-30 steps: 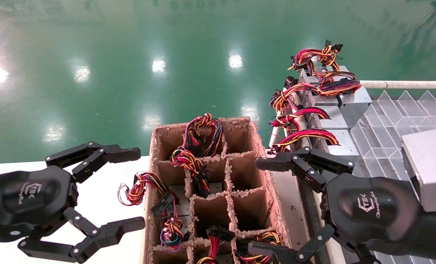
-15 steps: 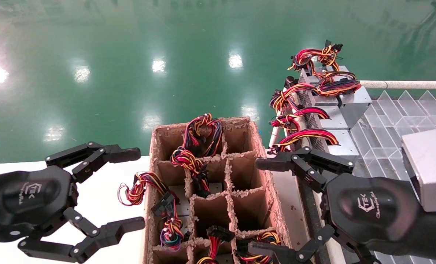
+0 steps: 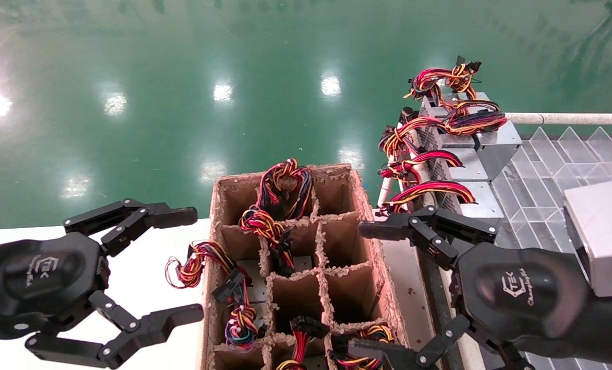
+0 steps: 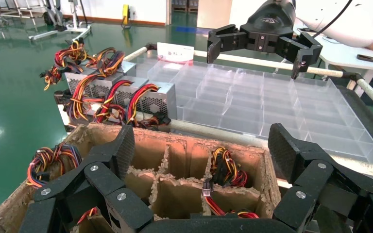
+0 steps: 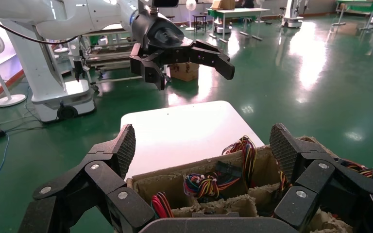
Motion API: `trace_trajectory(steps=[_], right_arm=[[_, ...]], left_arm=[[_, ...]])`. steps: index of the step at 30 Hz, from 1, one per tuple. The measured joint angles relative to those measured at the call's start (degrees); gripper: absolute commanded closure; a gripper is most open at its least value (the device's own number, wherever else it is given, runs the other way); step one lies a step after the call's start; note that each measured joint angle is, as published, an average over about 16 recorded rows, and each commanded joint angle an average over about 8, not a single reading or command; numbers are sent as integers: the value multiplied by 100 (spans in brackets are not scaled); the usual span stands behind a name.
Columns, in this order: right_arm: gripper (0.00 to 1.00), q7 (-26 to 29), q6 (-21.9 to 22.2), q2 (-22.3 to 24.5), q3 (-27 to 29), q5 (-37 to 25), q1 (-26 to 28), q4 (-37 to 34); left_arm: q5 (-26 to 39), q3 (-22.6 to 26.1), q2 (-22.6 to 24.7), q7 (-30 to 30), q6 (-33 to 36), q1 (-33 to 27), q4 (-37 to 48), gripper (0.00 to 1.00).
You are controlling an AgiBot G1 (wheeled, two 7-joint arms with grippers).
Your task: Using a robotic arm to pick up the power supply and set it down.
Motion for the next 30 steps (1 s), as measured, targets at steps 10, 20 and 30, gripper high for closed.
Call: trace_trajectory(steps=[10, 20, 30], right_arm=[[0, 0, 0, 0, 0, 0, 0, 0], [0, 0, 0, 0, 0, 0, 0, 0], [0, 1, 0, 0, 0, 1, -1, 2]], left_arm=[[0, 0, 0, 0, 0, 0, 0, 44], [0, 0, 0, 0, 0, 0, 0, 100], [0, 0, 0, 0, 0, 0, 0, 100]])
